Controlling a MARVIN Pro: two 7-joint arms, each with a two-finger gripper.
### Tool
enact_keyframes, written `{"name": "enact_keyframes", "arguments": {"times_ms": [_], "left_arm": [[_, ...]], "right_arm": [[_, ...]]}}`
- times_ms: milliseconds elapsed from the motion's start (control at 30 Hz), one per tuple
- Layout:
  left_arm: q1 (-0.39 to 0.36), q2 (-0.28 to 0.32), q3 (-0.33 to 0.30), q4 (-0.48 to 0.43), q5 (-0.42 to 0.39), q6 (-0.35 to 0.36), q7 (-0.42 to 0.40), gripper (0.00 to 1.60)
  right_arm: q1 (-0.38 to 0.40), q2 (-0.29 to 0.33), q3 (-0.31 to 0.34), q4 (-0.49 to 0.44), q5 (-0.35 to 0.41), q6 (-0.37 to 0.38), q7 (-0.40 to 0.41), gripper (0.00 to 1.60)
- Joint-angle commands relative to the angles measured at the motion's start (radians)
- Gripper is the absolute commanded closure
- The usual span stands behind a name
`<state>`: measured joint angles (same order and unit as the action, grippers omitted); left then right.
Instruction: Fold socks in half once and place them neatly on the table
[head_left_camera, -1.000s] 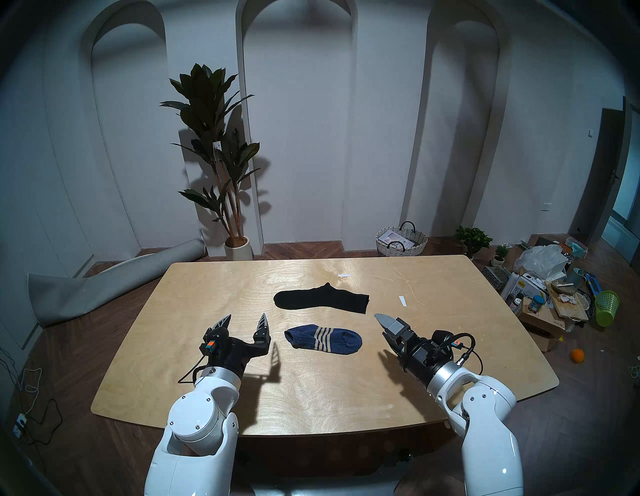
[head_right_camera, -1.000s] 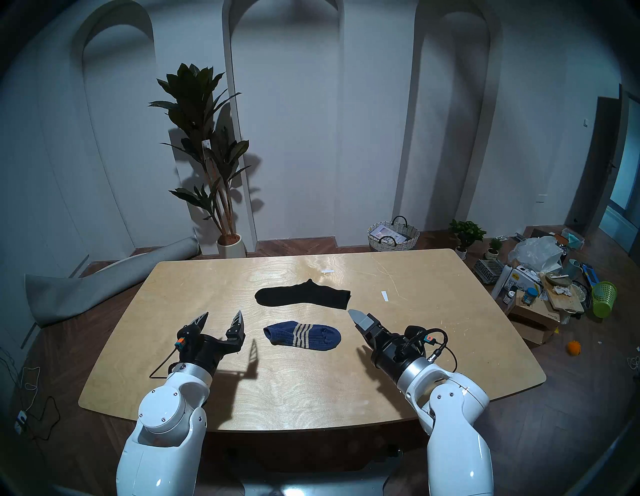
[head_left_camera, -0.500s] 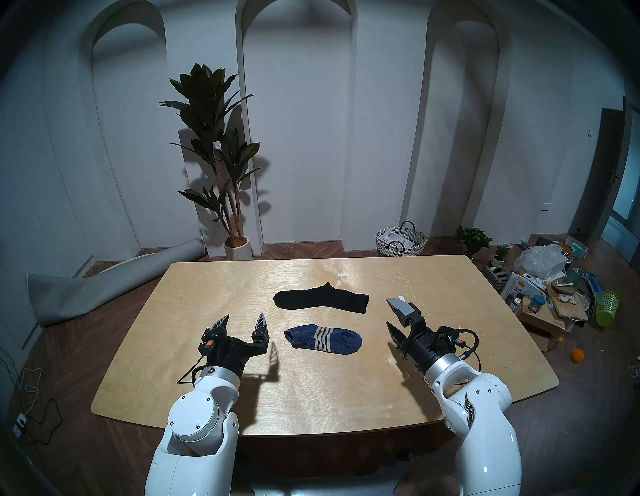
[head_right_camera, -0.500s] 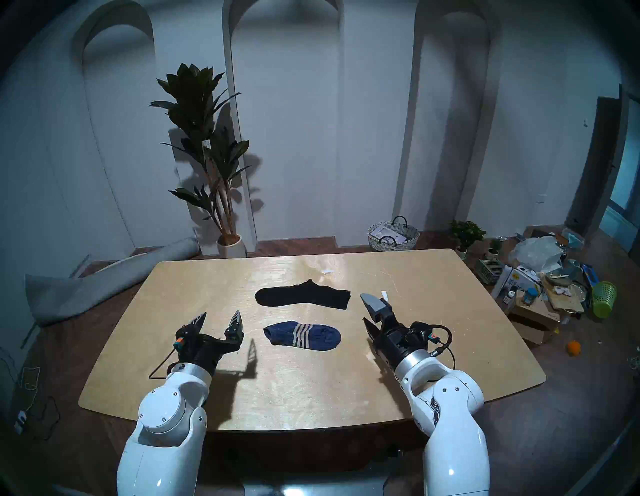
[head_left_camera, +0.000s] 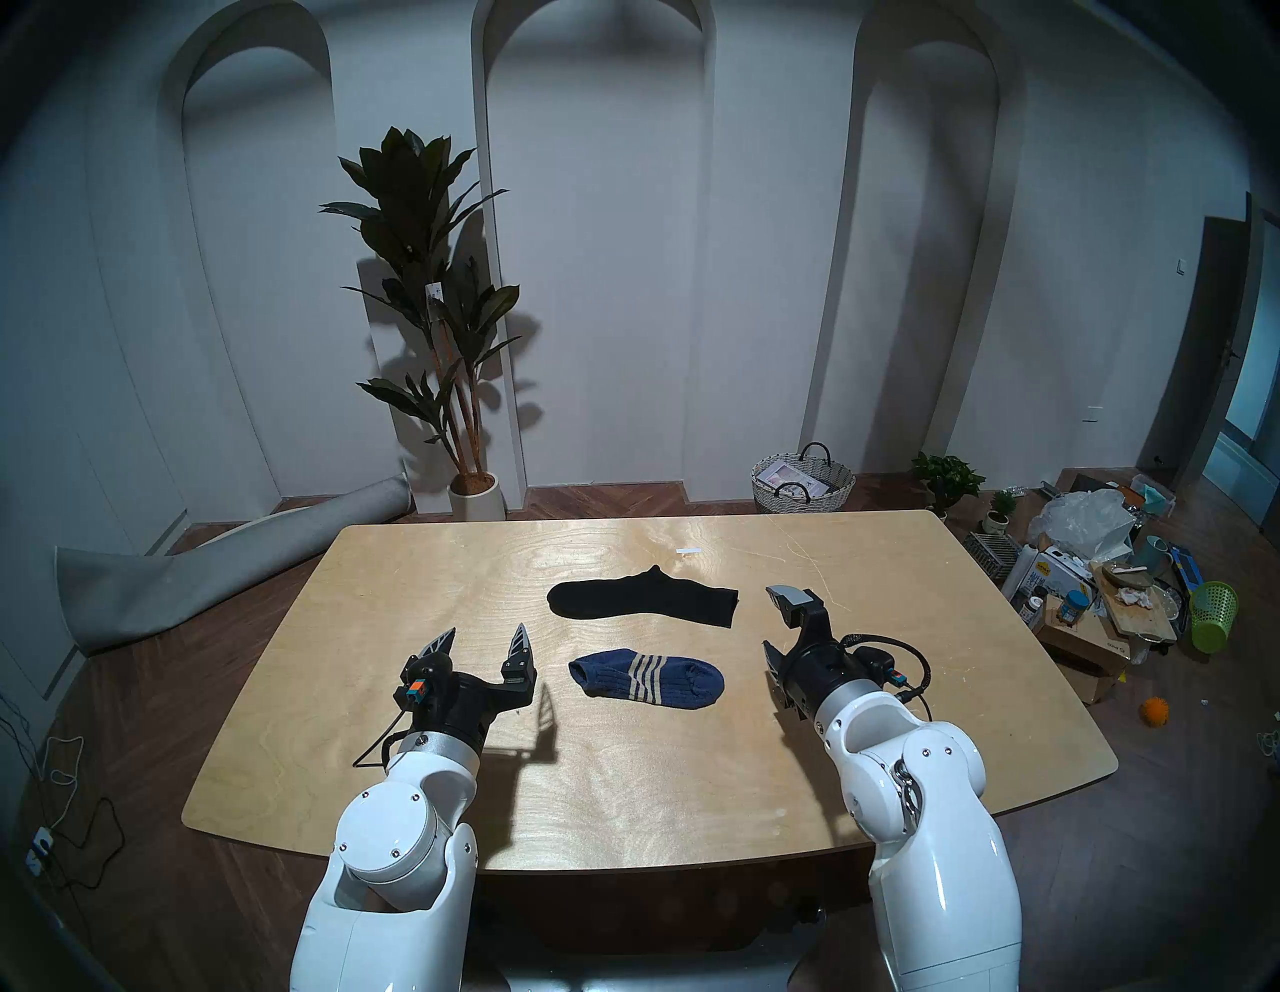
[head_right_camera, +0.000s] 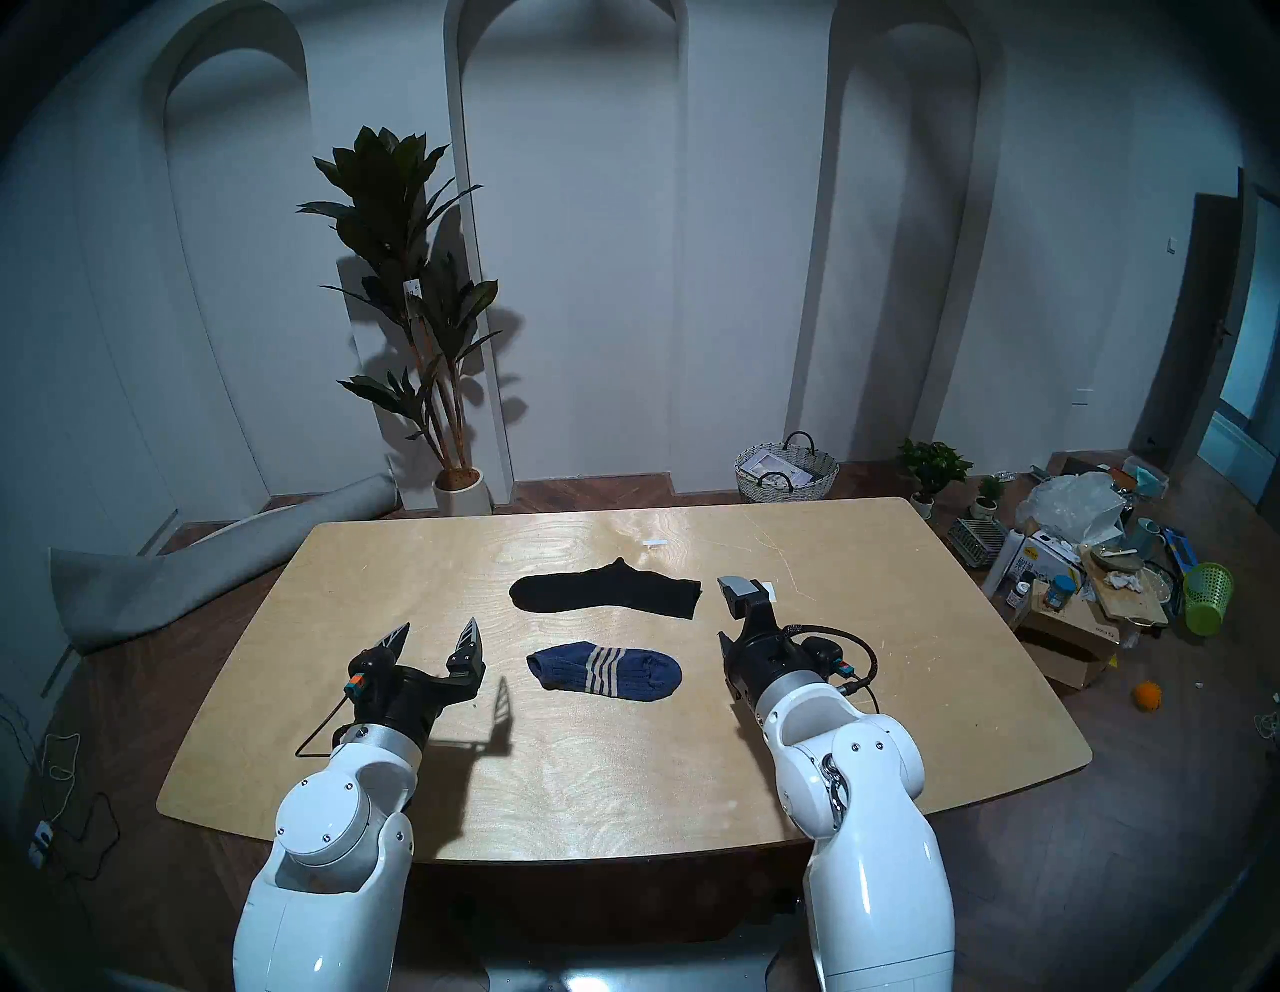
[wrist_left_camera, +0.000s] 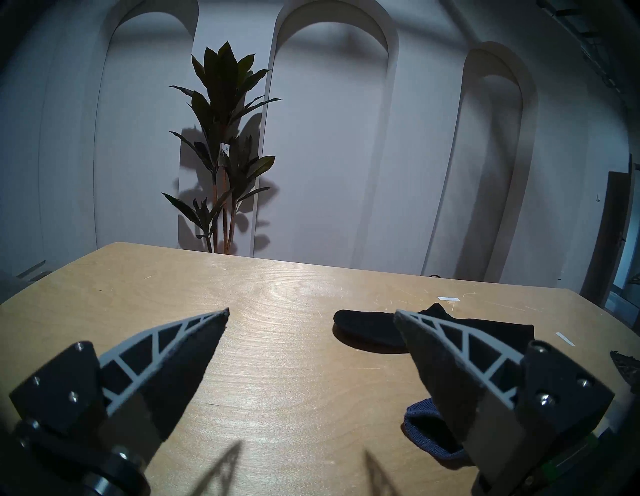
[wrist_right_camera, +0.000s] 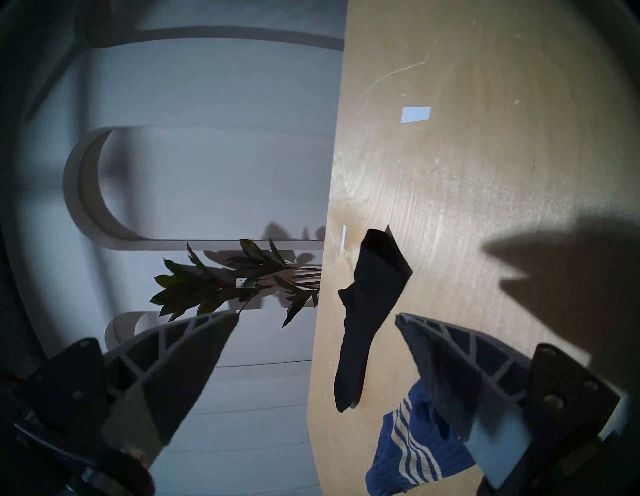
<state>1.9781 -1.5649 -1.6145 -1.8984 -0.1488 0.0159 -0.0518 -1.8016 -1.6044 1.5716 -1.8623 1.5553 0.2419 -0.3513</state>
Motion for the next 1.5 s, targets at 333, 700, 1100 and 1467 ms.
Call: {"name": "enact_keyframes", "arguments": {"times_ms": [333,700,1100,1467], "left_arm": [[0.016,0.016,-0.025,-0.05,-0.03,0.021,-0.027,0.0],[0.012,0.026,-0.024,-0.058,-0.053,0.069,-0.048,0.0],[0.009,0.02,-0.022,-0.063,-0.052,0.093,-0.03,0.0],[0.002,0.015,-0.01,-0.063,-0.038,0.101,-0.002,0.0]], "right_arm": [[0.209,0.008,-0.114,0.046,0.126,-0.298,-0.285,0.0],[0.336,-0.005,-0.199,0.161,0.086,-0.518,-0.372,0.0],[0.425,-0.027,-0.261,0.282,0.003,-0.69,-0.392,0.0],[0.491,-0.048,-0.277,0.371,-0.036,-0.742,-0.428,0.0]]}}
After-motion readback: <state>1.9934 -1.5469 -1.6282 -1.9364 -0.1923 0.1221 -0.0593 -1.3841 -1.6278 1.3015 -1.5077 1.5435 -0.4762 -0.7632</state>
